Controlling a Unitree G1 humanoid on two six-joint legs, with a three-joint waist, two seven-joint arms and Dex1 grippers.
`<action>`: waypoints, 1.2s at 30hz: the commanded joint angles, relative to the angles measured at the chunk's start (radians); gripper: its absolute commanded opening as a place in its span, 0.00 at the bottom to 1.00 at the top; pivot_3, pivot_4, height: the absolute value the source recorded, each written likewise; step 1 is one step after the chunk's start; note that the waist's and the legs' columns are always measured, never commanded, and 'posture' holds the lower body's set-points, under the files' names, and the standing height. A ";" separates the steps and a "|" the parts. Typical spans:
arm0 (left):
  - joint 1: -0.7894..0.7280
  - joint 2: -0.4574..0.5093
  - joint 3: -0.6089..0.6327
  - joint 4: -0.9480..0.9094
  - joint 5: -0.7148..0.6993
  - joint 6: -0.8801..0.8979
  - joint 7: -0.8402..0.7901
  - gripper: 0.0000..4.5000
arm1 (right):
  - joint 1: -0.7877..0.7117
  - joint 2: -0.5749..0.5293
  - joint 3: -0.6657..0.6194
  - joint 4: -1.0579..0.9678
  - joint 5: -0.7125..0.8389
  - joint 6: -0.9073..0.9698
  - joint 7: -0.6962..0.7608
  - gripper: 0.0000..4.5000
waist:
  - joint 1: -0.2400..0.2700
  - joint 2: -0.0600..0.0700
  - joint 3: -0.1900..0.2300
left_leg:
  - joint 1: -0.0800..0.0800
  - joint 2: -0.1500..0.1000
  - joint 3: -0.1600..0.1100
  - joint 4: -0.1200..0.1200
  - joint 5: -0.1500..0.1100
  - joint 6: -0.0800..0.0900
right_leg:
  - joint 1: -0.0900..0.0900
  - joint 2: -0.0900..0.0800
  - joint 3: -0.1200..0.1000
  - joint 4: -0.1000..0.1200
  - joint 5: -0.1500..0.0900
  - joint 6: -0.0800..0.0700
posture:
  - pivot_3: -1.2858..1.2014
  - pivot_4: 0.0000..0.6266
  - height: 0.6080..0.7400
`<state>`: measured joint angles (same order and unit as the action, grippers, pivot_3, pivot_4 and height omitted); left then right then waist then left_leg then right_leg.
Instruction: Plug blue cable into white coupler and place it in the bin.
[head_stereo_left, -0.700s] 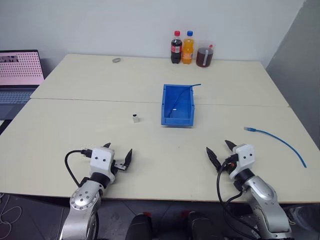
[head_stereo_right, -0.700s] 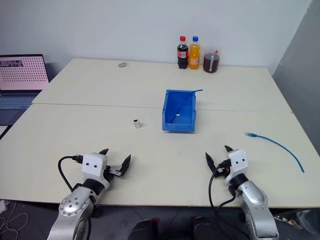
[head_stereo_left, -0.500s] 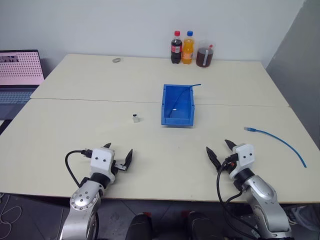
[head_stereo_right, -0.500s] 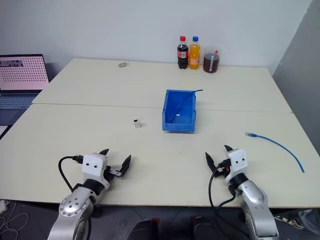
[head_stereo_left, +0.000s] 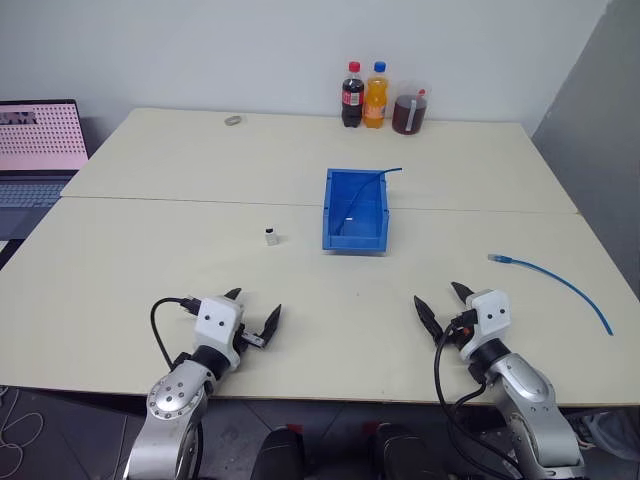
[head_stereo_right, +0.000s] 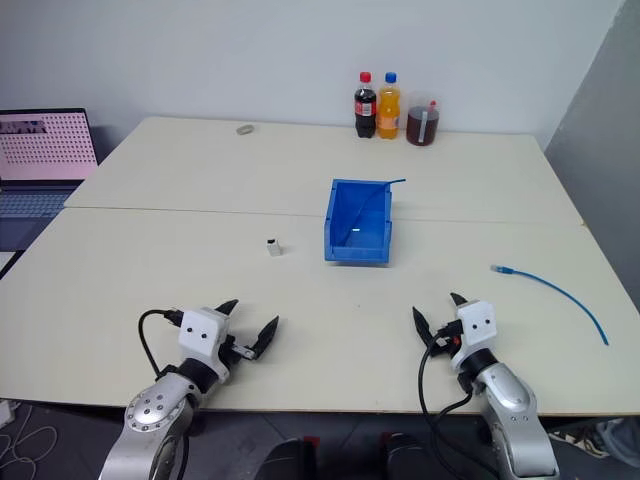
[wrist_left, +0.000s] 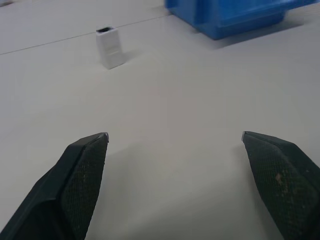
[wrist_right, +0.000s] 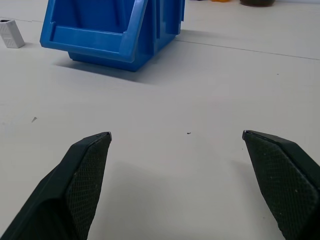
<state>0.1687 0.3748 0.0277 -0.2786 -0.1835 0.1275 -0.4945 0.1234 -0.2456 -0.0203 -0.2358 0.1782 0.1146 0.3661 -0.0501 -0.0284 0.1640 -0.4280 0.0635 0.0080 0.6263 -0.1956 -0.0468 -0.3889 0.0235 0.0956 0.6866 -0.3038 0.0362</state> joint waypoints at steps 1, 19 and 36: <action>-0.065 0.024 -0.074 -0.071 -0.017 -0.002 -0.082 1.00 | 0.004 -0.035 -0.068 -0.097 0.054 0.021 0.011 0.99 | 0.001 0.000 0.000 | 0.000 0.000 0.000 0.000 0.000 0.000 | 0.000 0.000 0.000 0.000 0.000 0.000 | 0.52 0.24 1.00; -0.528 0.007 -0.332 -0.029 -0.005 0.279 -0.237 1.00 | -0.660 -0.645 -0.048 0.840 -0.016 0.185 0.529 0.99 | 0.000 0.006 0.003 | 0.003 0.000 0.003 0.002 0.000 0.001 | 0.004 0.003 0.004 -0.004 0.003 0.005 | 0.52 0.24 1.00; -0.539 0.035 -0.322 -0.018 -0.005 0.281 -0.273 1.00 | -1.077 -0.605 0.148 1.505 -0.301 0.050 0.729 0.58 | -0.006 0.007 0.003 | 0.002 -0.003 0.006 0.001 0.000 0.001 | 0.005 -0.001 0.005 -0.006 0.006 0.000 | 0.52 0.24 1.00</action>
<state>-0.3730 0.4040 -0.3095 -0.2646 -0.1768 0.4107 -0.7575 -0.9545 -0.8490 0.1120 1.2535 -0.0976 0.1833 1.0618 -0.0561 -0.0215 0.1673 -0.4256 0.0604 0.0136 0.6275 -0.1953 -0.0458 -0.3843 0.0222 0.1001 0.6812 -0.2983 0.0362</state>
